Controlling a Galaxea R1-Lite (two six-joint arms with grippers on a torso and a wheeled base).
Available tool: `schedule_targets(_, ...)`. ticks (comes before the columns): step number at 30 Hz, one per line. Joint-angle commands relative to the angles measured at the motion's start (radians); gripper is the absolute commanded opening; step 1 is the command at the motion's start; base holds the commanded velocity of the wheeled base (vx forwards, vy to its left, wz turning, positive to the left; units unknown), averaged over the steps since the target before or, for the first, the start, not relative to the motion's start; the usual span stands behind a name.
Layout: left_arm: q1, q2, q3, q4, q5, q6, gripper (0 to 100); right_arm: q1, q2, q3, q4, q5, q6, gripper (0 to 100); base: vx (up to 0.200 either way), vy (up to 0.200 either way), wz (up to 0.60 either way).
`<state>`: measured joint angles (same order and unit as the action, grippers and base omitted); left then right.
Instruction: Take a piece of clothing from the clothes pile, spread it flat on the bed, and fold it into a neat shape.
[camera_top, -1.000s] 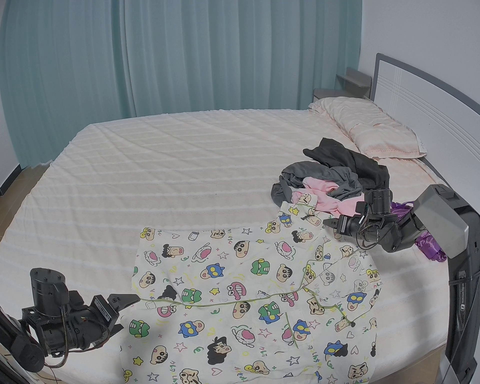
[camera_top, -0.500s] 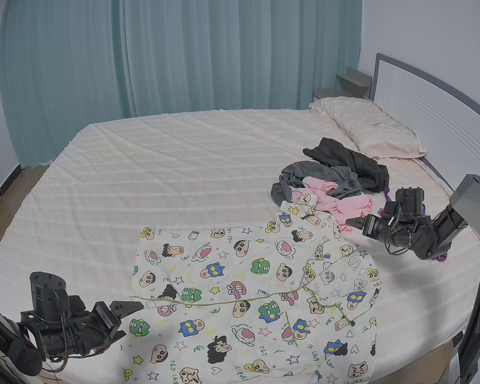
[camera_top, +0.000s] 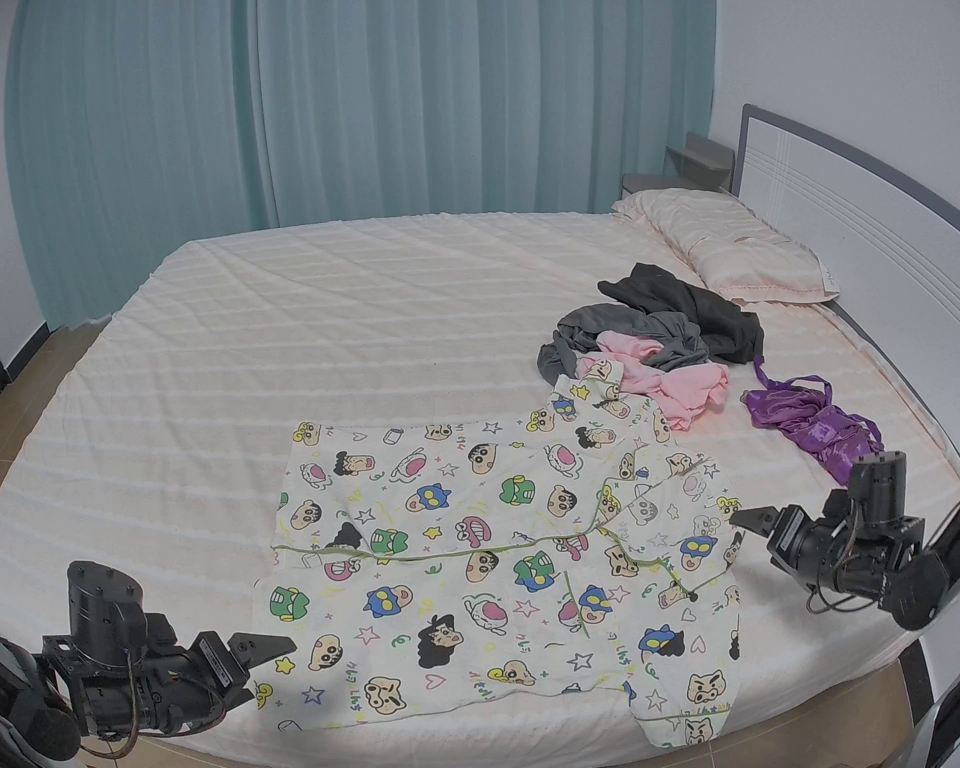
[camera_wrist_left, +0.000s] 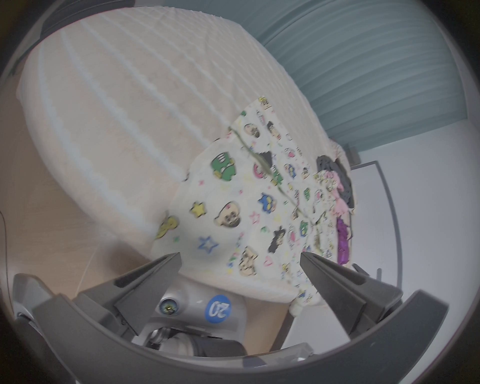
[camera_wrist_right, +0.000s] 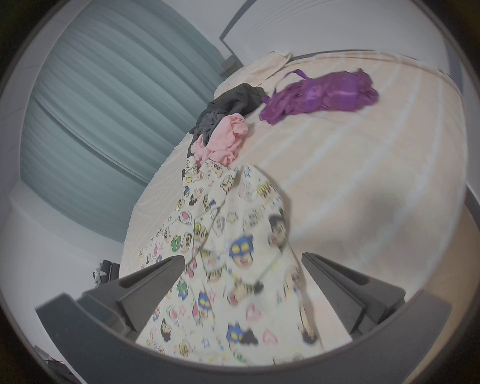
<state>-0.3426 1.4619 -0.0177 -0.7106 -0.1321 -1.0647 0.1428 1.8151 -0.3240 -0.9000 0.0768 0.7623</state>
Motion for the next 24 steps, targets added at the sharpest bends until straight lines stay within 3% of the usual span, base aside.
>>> schedule_targets(1,-0.055,0.037,0.018,0.089,0.063,0.017,100,0.049,-0.151,0.188,-0.066,-0.031,0.083,100,0.000,0.000,0.00)
schedule_targets(7,-0.168,0.166,0.018,0.138,0.151,0.031,100,0.061,-0.163,0.261,-0.074,-0.031,0.086,100,0.000,0.000,0.00)
schedule_targets(14,-0.165,0.308,0.018,0.020,0.164,0.009,100,0.067,-0.177,0.293,-0.074,-0.029,0.086,100,0.000,0.000,0.00)
schedule_targets(19,-0.171,0.457,0.018,-0.107,0.244,-0.021,100,0.077,-0.178,0.301,-0.074,-0.026,0.086,100,0.000,0.000,0.00)
schedule_targets(24,-0.171,0.509,0.018,-0.153,0.264,-0.023,100,0.092,-0.178,0.303,-0.074,-0.026,0.086,100,0.000,0.000,0.00)
